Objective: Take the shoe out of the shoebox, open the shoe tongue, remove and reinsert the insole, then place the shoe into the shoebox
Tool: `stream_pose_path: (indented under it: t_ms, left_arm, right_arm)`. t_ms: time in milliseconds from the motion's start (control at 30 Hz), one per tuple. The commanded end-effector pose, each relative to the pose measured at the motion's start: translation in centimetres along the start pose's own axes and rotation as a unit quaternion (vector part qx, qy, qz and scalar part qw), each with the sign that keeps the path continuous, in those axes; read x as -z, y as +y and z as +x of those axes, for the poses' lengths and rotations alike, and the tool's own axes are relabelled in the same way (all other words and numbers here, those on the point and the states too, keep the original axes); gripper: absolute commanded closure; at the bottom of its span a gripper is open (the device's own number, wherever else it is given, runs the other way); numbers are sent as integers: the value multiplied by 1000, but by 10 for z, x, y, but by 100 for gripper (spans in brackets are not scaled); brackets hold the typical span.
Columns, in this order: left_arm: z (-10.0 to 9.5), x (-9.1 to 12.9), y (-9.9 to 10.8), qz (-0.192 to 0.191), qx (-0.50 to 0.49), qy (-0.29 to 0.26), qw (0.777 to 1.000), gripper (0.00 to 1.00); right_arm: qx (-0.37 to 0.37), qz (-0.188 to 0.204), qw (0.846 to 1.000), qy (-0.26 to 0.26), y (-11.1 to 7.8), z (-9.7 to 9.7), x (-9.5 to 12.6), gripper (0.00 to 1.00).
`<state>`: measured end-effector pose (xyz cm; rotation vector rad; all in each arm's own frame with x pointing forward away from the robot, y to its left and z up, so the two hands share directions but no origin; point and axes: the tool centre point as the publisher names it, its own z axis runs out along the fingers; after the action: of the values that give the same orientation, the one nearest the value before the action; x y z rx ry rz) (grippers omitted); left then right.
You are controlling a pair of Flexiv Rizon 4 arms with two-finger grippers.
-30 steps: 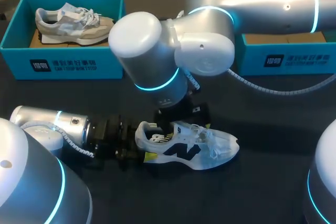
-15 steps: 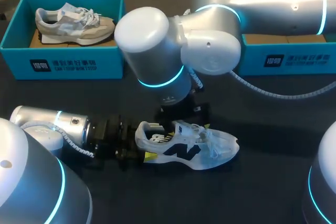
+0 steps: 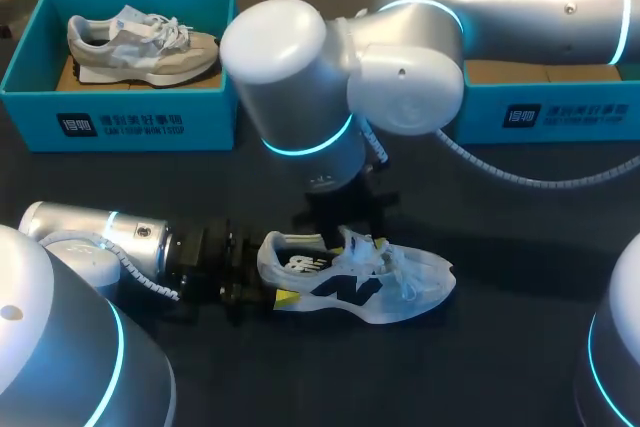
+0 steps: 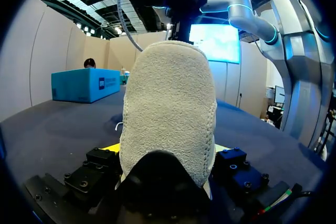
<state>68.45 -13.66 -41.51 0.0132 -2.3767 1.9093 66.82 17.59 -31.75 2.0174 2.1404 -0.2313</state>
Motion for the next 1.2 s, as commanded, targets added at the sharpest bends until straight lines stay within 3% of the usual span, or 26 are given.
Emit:
stream_pose_path:
  t_ms: [33,233,267,333,367,633,800,1200]
  left_arm:
    - [1,0,-1,-1,0,-2,1000,100]
    - [1,0,-1,-1,0,-2,1000,100]
    - [1,0,-1,-1,0,-2,1000,100]
    - [1,0,-1,-1,0,-2,1000,100]
    - [1,0,-1,-1,0,-2,1000,100]
    - [1,0,-1,-1,0,-2,1000,100]
    - [1,0,-1,-1,0,-2,1000,100]
    - [1,0,-1,-1,0,-2,1000,100]
  right_arm:
    - [-1,9,1000,23,3,-8,-9,53]
    - [0,11,999,37,5,-6,-10,65]
    - [-1,11,999,39,6,-6,-10,72]
    - [-1,9,999,46,6,-7,-9,96]
    - [-2,9,999,47,6,-7,-9,100]
    - [-17,8,998,61,3,-12,-1,100]
    - [-52,-5,994,93,-2,-25,-1,100]
    - [-49,-34,979,193,-4,-61,-7,100]
